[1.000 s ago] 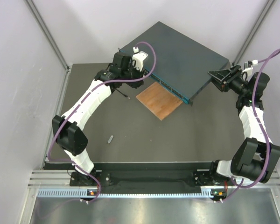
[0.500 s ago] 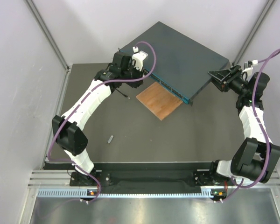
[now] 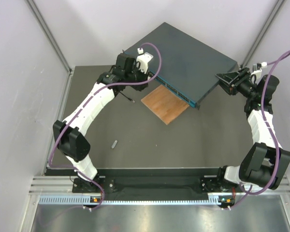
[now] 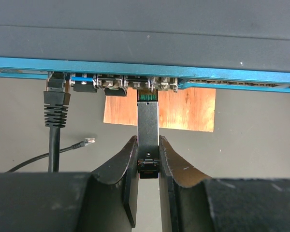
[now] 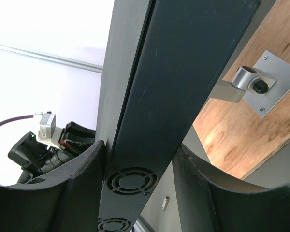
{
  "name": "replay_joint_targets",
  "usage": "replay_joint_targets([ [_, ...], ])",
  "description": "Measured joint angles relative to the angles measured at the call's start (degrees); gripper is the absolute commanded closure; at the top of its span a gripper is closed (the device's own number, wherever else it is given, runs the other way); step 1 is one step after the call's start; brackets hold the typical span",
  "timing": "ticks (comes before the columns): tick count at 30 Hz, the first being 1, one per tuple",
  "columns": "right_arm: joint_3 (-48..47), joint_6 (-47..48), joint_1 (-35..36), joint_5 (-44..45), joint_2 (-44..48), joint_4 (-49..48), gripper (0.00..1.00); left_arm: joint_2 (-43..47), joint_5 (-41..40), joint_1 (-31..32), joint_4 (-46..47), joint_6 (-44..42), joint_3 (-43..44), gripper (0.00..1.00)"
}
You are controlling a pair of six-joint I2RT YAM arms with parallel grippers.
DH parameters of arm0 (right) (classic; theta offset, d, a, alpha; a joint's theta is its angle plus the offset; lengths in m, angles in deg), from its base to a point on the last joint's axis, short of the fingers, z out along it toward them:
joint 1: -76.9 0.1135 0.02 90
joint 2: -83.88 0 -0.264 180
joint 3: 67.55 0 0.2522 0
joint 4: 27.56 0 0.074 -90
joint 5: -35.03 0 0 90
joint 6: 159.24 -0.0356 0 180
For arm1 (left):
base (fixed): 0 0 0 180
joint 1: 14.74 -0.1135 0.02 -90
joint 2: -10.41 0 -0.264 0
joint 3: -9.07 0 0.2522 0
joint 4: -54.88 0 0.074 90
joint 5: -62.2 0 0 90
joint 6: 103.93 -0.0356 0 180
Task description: Insert the plug into the switch port
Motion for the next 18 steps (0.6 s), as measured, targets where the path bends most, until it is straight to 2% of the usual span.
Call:
replay_joint_targets([
  [18,0.0,0.0,0.0,0.0,0.0,0.0,1.0,1.3,-0.3,0.0,-0.7,-0.6,0.0,1.0],
])
